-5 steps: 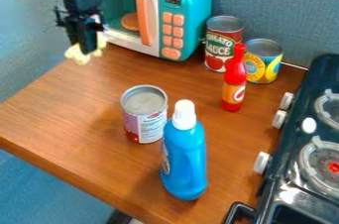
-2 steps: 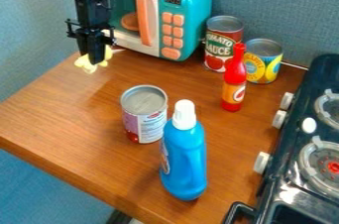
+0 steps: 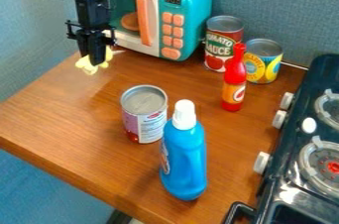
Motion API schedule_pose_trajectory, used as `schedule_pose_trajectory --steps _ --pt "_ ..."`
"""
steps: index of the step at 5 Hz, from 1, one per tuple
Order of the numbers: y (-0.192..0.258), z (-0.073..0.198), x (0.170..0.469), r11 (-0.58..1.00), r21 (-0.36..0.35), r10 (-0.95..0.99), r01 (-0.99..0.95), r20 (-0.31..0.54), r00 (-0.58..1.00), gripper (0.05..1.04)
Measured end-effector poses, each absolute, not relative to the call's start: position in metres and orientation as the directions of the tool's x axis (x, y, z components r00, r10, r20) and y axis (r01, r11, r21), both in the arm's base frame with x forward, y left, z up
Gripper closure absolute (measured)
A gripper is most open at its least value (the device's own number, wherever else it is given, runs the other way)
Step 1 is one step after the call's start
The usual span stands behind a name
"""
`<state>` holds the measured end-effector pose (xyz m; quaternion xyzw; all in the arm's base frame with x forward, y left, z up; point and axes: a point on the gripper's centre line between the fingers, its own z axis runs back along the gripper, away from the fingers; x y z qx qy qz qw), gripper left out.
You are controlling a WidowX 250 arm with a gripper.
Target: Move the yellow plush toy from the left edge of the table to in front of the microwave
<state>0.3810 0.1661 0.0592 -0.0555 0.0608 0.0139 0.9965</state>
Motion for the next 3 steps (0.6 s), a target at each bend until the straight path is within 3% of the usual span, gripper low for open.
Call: schedule_pose_trajectory --steps 1,3 --pt "0.171 0.054 0.377 0.996 -0.072 0.038 -0.049 -0.139 0.990 0.914" --pt "0.172 0.038 0.372 0.998 -0.068 0.002 -0.012 -0.139 0.990 0.880"
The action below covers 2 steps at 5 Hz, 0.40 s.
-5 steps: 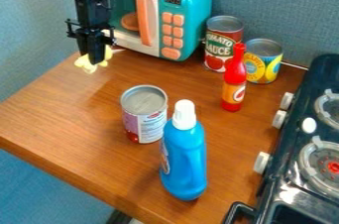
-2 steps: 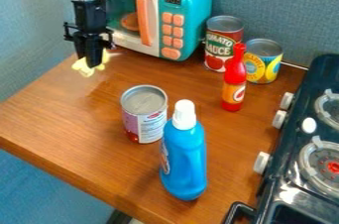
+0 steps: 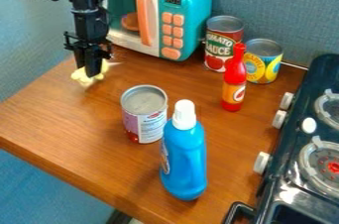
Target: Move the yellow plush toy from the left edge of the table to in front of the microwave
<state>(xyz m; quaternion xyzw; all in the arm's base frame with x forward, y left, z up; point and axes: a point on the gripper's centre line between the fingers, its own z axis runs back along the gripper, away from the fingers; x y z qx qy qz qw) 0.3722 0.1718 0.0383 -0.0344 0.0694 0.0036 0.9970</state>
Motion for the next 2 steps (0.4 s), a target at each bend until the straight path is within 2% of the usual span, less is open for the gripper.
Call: schedule_pose_trajectory --steps 1,2 --pt "0.1719 0.0384 0.3716 0.997 -0.072 -0.004 -0.006 -0.140 0.990 0.641" --pt "0.1732 0.0337 0.3662 0.997 -0.079 0.009 -0.022 -0.155 0.988 0.282"
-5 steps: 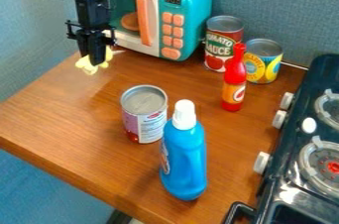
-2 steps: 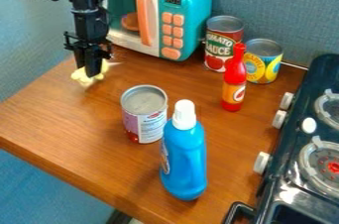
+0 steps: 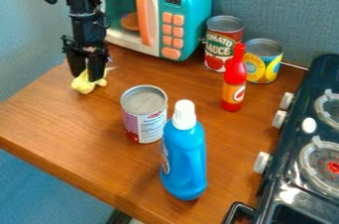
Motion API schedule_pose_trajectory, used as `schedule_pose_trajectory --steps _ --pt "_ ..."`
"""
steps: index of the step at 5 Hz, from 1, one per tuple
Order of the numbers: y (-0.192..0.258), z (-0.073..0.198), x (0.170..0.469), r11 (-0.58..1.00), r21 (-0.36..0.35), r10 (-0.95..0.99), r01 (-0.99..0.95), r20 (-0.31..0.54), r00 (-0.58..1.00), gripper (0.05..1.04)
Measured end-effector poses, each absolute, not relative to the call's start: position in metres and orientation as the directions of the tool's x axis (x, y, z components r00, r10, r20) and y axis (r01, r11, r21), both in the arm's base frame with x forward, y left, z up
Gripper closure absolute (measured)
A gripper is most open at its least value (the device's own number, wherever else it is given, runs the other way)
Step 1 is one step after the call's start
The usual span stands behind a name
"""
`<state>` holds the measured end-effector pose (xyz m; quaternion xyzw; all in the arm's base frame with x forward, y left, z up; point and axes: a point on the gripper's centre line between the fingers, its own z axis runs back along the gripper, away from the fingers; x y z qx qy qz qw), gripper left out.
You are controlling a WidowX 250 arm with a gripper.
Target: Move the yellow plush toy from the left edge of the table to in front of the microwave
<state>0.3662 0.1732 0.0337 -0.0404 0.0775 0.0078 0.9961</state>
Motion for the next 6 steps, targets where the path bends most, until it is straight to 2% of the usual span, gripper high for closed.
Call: schedule_pose_trajectory --steps 1,3,4,5,6 --pt "0.173 0.038 0.362 0.990 -0.132 0.020 -0.037 -0.127 0.992 0.087" --pt "0.155 0.115 0.356 0.987 -0.140 -0.063 0.074 0.083 0.995 0.083" --pt "0.134 0.125 0.335 0.982 -0.137 -0.122 0.133 0.088 0.989 0.083" --pt "0.093 0.134 0.318 0.968 -0.119 -0.208 0.219 0.103 0.973 0.083" --pt "0.069 0.141 0.294 0.955 -0.078 -0.278 0.288 0.115 0.954 0.083"
